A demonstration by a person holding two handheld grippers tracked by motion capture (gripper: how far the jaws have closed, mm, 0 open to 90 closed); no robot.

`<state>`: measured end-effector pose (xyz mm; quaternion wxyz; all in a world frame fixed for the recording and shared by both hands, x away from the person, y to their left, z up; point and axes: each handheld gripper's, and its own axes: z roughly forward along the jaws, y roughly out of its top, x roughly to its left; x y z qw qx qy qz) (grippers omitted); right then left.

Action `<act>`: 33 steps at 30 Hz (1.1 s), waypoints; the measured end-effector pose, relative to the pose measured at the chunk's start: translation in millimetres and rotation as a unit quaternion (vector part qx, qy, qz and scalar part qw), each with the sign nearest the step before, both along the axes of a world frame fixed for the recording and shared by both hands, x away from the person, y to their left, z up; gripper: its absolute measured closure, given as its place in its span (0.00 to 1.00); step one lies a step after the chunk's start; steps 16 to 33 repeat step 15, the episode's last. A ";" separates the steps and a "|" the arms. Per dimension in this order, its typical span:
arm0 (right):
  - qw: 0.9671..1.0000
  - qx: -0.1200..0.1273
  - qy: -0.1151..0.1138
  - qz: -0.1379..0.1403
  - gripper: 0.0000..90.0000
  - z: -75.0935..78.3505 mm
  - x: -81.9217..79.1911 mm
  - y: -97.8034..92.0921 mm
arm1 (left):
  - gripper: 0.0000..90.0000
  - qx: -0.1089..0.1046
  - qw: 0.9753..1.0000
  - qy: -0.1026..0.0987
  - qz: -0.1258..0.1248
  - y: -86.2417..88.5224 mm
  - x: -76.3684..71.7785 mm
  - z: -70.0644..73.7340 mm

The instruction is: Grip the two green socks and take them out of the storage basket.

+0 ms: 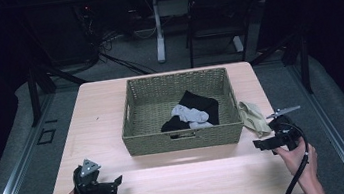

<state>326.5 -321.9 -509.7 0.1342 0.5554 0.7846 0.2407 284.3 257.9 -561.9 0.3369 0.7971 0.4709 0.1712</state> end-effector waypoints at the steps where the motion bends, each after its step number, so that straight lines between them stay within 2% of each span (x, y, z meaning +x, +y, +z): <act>1: 1.000 0.000 0.001 0.000 0.05 -2.3 -2.2 0.1 | 0.00 -0.001 1.000 0.000 0.000 0.0 0.1 -0.1; 6: 1.000 0.000 0.016 0.000 0.03 -14.4 -11.6 0.6 | 0.00 -0.003 1.000 -0.002 -0.001 -0.9 0.8 0.0; 8: 1.000 -0.006 0.022 0.002 0.03 -17.2 -13.5 0.1 | 0.00 0.000 1.000 -0.001 -0.002 -1.6 1.2 0.5; 10: 1.000 -0.001 0.026 0.000 0.03 -18.0 -13.6 -0.3 | 0.00 -0.001 1.000 -0.001 -0.003 -2.5 1.8 0.0; 15: 1.000 -0.008 0.026 0.007 0.03 -18.6 -10.9 -1.7 | 0.00 0.001 1.000 0.001 -0.003 -3.5 2.8 0.4; 33: 1.000 -0.008 0.026 0.007 0.03 -18.6 -10.9 -1.7 | 0.00 0.001 1.000 0.001 -0.003 -3.5 2.8 0.4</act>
